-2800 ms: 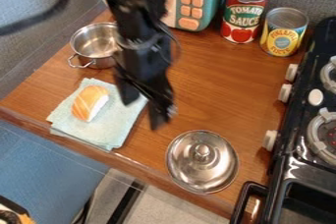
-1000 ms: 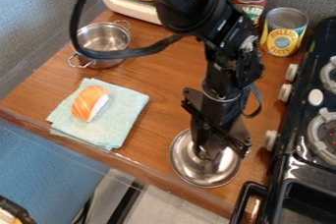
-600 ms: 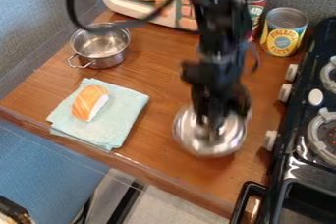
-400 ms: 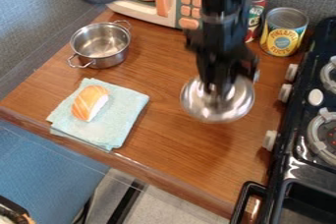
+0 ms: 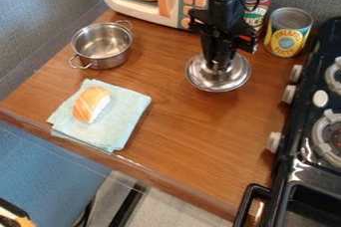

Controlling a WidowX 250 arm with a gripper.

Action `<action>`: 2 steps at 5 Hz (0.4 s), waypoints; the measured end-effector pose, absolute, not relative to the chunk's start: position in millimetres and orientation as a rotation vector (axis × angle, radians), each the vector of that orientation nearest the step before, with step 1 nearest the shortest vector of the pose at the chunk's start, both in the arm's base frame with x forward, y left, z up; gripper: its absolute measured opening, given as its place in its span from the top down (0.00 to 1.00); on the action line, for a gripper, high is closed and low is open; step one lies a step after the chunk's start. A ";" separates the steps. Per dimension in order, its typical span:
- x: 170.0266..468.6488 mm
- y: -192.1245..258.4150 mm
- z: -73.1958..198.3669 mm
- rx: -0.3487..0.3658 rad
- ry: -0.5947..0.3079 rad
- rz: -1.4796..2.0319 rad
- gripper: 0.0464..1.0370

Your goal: Move the cover to the rigth of silver pot

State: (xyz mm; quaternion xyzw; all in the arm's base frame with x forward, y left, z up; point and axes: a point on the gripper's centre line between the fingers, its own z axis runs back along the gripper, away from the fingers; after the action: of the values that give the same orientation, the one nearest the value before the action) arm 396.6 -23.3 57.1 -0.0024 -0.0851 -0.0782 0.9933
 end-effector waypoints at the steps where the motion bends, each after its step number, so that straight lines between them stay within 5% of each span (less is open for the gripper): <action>1: 423.1 -1.7 52.0 0.037 -0.188 -0.093 0.76; 2: 428.0 19.8 48.2 0.064 -0.187 -0.044 0.76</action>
State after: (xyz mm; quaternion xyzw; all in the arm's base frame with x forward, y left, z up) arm 428.0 19.8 48.2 0.0320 -0.0932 -0.0218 0.9949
